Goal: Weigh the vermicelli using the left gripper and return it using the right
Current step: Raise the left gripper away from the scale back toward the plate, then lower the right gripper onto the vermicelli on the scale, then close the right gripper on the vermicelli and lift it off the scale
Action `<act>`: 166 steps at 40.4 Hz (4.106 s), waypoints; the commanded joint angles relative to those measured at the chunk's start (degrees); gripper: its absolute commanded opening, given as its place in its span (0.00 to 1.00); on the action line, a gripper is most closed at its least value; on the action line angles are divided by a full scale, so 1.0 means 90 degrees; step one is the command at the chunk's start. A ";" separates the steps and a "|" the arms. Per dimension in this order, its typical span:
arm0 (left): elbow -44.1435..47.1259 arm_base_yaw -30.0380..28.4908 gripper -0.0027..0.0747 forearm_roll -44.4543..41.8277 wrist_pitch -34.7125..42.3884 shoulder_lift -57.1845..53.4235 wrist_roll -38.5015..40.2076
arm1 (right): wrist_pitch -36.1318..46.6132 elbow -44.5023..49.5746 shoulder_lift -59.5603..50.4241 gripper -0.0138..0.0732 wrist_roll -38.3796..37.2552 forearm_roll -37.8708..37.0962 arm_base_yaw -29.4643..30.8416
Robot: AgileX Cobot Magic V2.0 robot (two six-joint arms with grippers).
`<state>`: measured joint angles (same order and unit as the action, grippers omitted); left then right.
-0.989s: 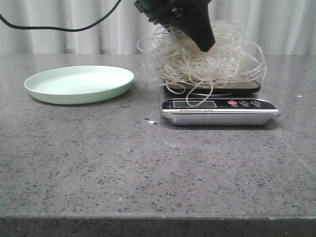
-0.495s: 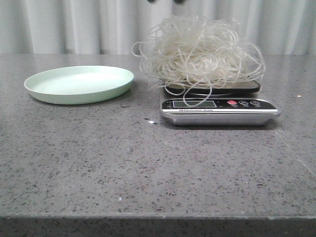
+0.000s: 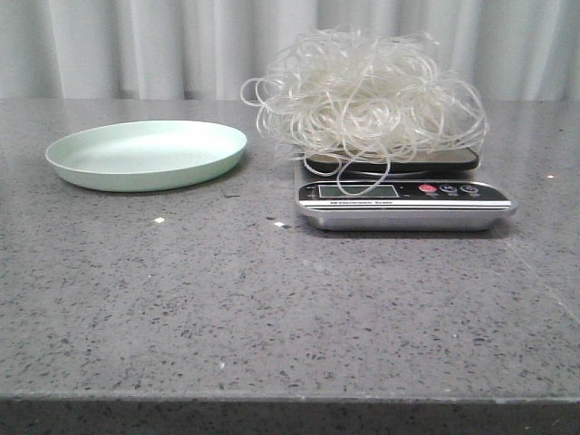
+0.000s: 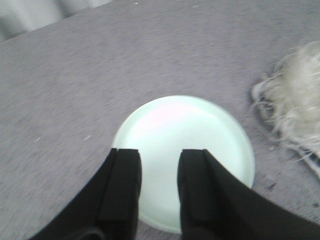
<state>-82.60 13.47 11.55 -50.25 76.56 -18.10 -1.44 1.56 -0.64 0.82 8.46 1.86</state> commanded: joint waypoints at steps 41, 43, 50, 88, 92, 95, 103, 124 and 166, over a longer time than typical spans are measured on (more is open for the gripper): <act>0.6612 -0.0833 0.21 0.0059 0.4858 -0.5549 0.0074 | 0.0472 -0.0553 -0.0062 0.33 0.0022 -0.0086 0.0040; 0.6642 -0.0833 0.21 0.0059 0.4883 -0.5549 0.0074 | 0.0216 -0.0835 0.0039 0.33 0.0022 -0.0235 0.0040; 0.6692 -0.0833 0.21 0.0059 0.4812 -0.5536 0.0074 | -0.0466 -0.2224 0.1020 0.33 0.0022 -0.0840 0.0040; 0.6692 -0.0833 0.21 0.0059 0.4812 -0.5536 0.0063 | -0.2720 -0.8925 0.8593 0.79 0.0022 -0.0684 -0.2564; 0.6692 -0.0833 0.21 0.0059 0.4812 -0.5536 0.0063 | -0.3065 -0.9171 0.8999 0.85 0.0022 -0.0254 -0.2600; 0.6692 -0.0833 0.21 0.0059 0.4812 -0.5536 0.0063 | -0.3246 -0.9277 0.9249 0.86 0.0022 -0.0017 -0.2600; 0.6692 -0.0833 0.21 0.0059 0.4812 -0.5536 0.0063 | -0.3571 -0.9287 0.9728 0.86 0.0022 0.0053 -0.2600; 0.6692 -0.0833 0.21 0.0059 0.4812 -0.5536 0.0063 | -0.4385 -0.9287 1.0797 0.83 0.0022 0.0042 -0.2600; 0.6692 -0.0833 0.21 0.0059 0.4812 -0.5536 0.0063 | -0.4782 -1.0713 0.9826 0.33 0.0022 0.0036 -0.2600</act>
<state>-20.83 6.15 11.55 -11.30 26.44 -18.10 -46.64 -89.13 91.26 0.82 8.61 -21.60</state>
